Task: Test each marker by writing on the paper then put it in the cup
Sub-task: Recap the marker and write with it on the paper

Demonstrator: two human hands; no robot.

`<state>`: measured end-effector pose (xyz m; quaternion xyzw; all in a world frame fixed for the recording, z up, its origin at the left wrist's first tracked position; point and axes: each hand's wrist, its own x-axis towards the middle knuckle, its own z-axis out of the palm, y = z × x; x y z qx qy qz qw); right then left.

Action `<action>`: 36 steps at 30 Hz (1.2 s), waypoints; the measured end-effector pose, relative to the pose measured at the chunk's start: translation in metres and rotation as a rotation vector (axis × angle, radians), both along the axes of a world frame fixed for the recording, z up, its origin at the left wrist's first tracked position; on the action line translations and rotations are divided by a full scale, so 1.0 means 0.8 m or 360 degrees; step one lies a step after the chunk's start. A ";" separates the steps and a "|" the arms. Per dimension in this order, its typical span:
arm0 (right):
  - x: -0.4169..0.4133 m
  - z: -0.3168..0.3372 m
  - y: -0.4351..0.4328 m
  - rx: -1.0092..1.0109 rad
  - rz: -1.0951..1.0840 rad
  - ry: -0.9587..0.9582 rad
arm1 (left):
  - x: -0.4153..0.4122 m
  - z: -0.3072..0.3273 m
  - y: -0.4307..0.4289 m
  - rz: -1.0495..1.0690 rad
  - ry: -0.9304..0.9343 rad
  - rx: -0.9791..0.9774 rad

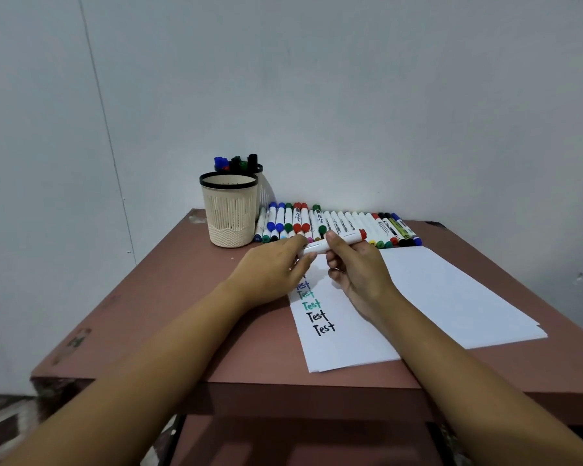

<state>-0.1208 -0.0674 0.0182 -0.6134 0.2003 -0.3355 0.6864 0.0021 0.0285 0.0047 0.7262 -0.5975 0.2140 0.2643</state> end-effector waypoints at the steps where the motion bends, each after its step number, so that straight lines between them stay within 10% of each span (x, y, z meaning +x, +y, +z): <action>1: 0.000 0.000 0.000 0.0015 0.0022 -0.0017 | 0.000 0.000 0.000 -0.0012 -0.0017 -0.0016; 36: -0.002 0.003 0.000 -0.0073 0.0096 -0.0204 | -0.011 0.005 0.000 -0.0019 0.0378 -0.0097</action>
